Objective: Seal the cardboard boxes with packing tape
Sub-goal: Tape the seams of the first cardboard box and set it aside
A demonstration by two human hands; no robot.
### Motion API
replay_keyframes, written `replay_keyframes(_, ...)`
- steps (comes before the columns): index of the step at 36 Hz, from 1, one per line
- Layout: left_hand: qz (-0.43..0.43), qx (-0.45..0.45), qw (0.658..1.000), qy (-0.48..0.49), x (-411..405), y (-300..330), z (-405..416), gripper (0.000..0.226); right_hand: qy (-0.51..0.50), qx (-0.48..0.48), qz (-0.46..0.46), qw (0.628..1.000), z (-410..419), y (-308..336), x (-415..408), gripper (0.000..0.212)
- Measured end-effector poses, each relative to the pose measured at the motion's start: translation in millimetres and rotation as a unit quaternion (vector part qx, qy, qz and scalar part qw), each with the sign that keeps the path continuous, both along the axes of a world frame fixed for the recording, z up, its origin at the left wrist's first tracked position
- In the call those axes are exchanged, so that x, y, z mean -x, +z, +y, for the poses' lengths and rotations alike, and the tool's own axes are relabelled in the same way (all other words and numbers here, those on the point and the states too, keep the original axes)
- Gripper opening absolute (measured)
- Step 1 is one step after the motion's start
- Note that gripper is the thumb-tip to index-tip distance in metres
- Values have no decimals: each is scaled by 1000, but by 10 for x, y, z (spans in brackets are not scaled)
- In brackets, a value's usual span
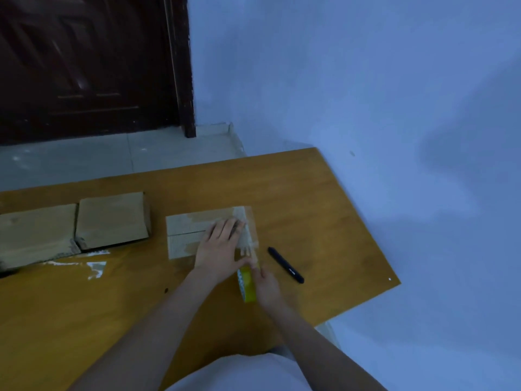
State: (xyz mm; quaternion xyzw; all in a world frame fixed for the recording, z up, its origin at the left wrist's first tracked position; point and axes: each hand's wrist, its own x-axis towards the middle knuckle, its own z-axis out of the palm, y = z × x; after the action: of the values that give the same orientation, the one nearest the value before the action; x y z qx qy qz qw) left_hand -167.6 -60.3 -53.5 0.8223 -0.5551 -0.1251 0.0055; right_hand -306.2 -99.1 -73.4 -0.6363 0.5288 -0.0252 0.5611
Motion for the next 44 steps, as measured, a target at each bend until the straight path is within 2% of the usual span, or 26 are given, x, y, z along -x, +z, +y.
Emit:
replay_keyframes(5,-16,-12,1000,-21,-34,-18,1,106,-34,-104,-84,990,-83,-67,118,32)
replay_keyframes(7,-15,-11,1000,-20,-40,-9,-16,106,-47,-36,-77,995,-204,-118,183,29)
replay_keyframes(9,-17,-10,1000,-19,-33,-13,-20,106,-33,121,21,992,-385,-188,222,17)
replay_keyframes(10,-18,-11,1000,-18,-28,-14,-16,106,-11,204,101,974,-493,-228,241,16)
replay_keyframes(11,-19,-12,1000,-17,-25,-15,-14,106,19,258,174,950,-594,-287,269,26)
replay_keyframes(13,-21,-12,1000,-18,-25,-9,-13,106,88,265,279,919,-740,-359,320,41)
replay_keyframes(15,-25,-7,999,-19,-26,-10,-15,106,167,245,340,893,-787,-375,364,41)
replay_keyframes(17,-28,-4,999,-20,-27,-15,-15,106,208,265,362,869,-808,-446,403,36)
replay_keyframes(19,-29,1,999,-19,-27,-26,-14,106,211,278,346,871,-813,-452,425,27)
replay_keyframes(21,-33,6,999,-19,-26,-26,-11,105,171,258,279,909,-807,-402,466,16)
replay_keyframes(23,-34,8,999,-20,-27,-26,-10,105,126,233,198,944,-778,-278,528,17)
replay_keyframes(24,-34,10,999,-19,-28,-28,-12,105,120,236,170,949,-761,-208,562,19)
replay_keyframes(26,-32,11,999,-16,-29,-35,-17,105,146,277,126,941,-709,-96,647,19)
replay_keyframes(28,-31,11,999,-13,-29,-46,-21,105,188,341,100,915,-639,1,710,21)
replay_keyframes(34,-45,25,999,-15,-27,-72,-12,107,297,452,88,837,-498,119,692,22)
replay_keyframes(37,-43,27,999,-15,-21,-67,-4,106,309,473,92,820,-479,147,571,23)
replay_keyframes(41,-39,30,999,-13,-11,-55,11,104,283,455,117,836,-477,124,530,21)
replay_keyframes(44,-40,20,999,-14,-16,-47,8,106,215,361,185,888,-576,73,572,23)
